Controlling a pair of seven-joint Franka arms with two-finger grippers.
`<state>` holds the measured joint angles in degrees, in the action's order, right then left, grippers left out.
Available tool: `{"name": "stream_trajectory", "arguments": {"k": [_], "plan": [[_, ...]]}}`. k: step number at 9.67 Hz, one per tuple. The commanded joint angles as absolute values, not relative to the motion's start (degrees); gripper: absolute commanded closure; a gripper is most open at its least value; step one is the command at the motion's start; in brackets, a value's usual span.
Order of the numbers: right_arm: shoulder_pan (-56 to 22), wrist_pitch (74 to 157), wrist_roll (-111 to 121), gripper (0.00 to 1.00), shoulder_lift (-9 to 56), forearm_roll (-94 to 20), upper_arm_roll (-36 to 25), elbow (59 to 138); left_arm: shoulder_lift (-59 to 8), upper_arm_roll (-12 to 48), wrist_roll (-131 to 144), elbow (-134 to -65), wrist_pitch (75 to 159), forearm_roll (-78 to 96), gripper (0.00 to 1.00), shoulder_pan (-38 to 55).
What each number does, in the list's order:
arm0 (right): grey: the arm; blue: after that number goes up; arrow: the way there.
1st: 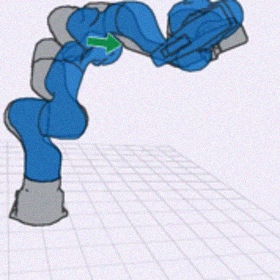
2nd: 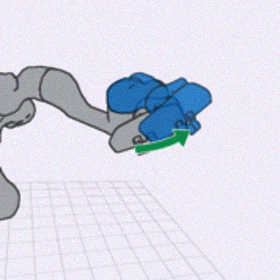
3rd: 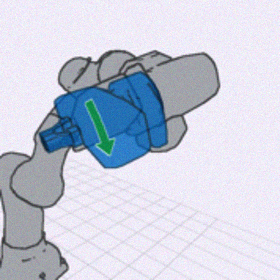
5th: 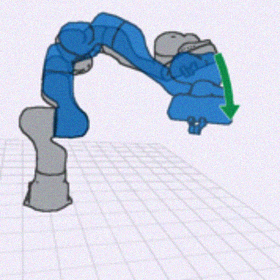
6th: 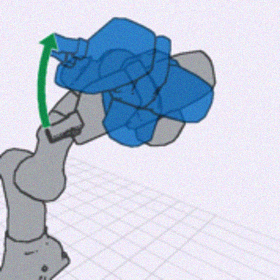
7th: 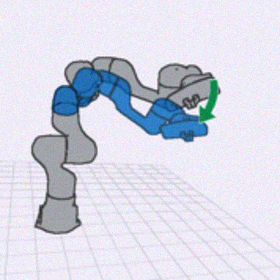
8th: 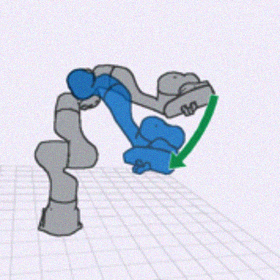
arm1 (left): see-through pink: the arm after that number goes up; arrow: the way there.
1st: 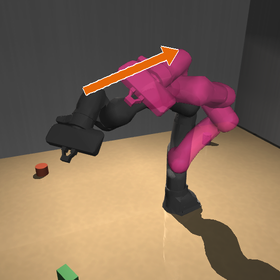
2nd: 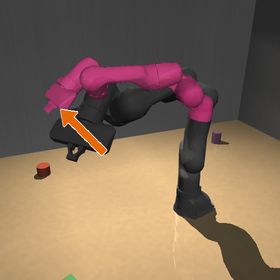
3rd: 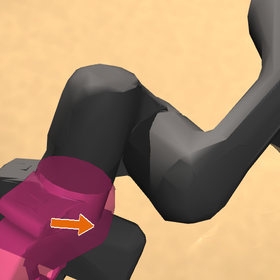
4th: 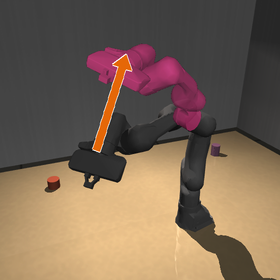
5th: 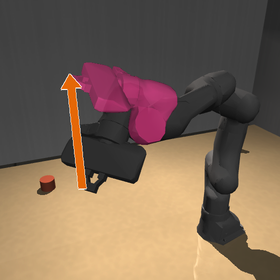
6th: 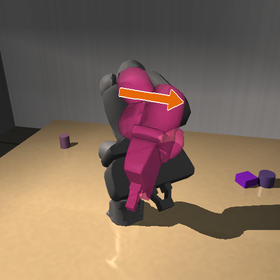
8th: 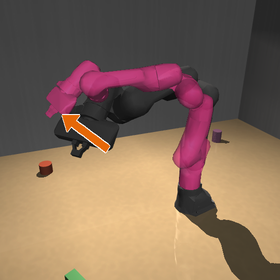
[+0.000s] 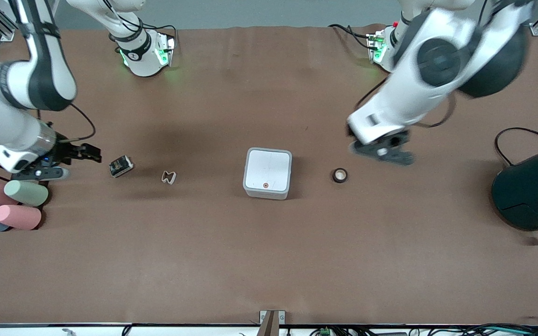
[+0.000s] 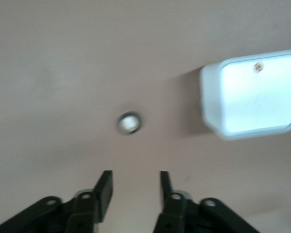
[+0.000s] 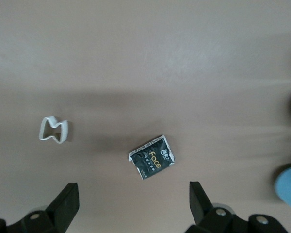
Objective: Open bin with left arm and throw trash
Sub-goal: 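Grasp the dark wrapper with the right gripper while the left gripper reaches the lid, then grip the bin lid with the left gripper and lift it open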
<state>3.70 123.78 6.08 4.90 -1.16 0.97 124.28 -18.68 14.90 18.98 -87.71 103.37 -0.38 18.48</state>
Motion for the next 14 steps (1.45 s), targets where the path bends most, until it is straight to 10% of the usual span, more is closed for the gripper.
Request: {"name": "stream_trajectory", "arguments": {"k": [1, 8, 10, 12, 14], "plan": [[4.48, 131.28, 6.77, 0.00, 7.18, -2.11, 1.23, 131.47, -27.21, 14.59, 22.93, -85.26, 115.07, -1.05, 1.00, 23.35], [7.11, 146.08, 6.15, 0.00, 21.43, -2.02, 1.23, 132.36, -41.56, 14.24, 41.81, -84.55, 142.02, -14.85, 1.00, 32.25], [6.68, 145.46, 6.06, 0.25, 21.71, -2.02, 1.32, 132.10, -42.80, 14.15, 42.01, -85.16, 144.74, -16.51, 1.00, 32.26], [7.03, 144.59, 6.06, 0.78, 21.62, -2.02, 1.32, 131.84, -45.17, 13.71, 46.29, -85.34, 148.52, -21.85, 1.00, 32.17], [7.03, 143.61, 5.98, 0.95, 21.62, -2.02, 1.32, 131.49, -43.87, 13.71, 49.30, -85.34, 146.53, -24.00, 1.00, 31.47]]}}
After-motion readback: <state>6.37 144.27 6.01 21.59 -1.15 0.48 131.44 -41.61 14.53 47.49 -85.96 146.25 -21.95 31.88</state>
